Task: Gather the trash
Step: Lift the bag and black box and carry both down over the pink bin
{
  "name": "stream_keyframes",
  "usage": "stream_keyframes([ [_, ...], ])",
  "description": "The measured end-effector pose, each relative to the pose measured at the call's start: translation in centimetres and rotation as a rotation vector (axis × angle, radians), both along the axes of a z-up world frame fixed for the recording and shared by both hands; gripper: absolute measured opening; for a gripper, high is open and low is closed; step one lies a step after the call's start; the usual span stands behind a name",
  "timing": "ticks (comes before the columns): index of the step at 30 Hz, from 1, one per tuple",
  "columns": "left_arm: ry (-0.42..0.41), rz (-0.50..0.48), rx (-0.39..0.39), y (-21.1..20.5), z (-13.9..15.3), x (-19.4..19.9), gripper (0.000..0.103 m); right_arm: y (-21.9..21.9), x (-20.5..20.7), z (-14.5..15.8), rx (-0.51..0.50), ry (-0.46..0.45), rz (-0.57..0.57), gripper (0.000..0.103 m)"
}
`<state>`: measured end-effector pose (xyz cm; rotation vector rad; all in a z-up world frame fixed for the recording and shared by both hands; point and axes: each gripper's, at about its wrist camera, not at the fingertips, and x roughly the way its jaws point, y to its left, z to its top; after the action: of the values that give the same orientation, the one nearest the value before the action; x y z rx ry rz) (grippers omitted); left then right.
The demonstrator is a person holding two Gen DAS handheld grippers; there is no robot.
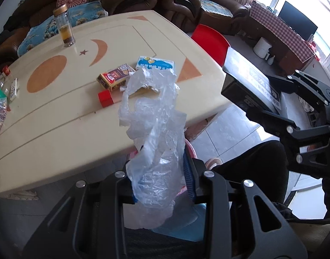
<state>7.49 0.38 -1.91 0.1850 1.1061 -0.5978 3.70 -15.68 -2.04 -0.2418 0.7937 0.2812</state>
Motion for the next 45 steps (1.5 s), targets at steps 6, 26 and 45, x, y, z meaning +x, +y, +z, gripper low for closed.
stream_keyframes([
  [6, 0.017, -0.013, 0.012, -0.5, -1.4, -0.8, 0.032, 0.8, -1.0, -1.4, -0.008, 0.024, 0.004, 0.056],
  [26, 0.095, -0.06, 0.065, -2.2, -10.0, -1.8, 0.032, 2.2, -1.1, -9.9, -0.006, 0.177, -0.01, 0.056],
  [45, 0.351, -0.033, 0.043, -2.5, -21.0, 1.5, 0.033, 0.9, 1.6, -19.7, 0.027, 0.366, -0.04, 0.056],
])
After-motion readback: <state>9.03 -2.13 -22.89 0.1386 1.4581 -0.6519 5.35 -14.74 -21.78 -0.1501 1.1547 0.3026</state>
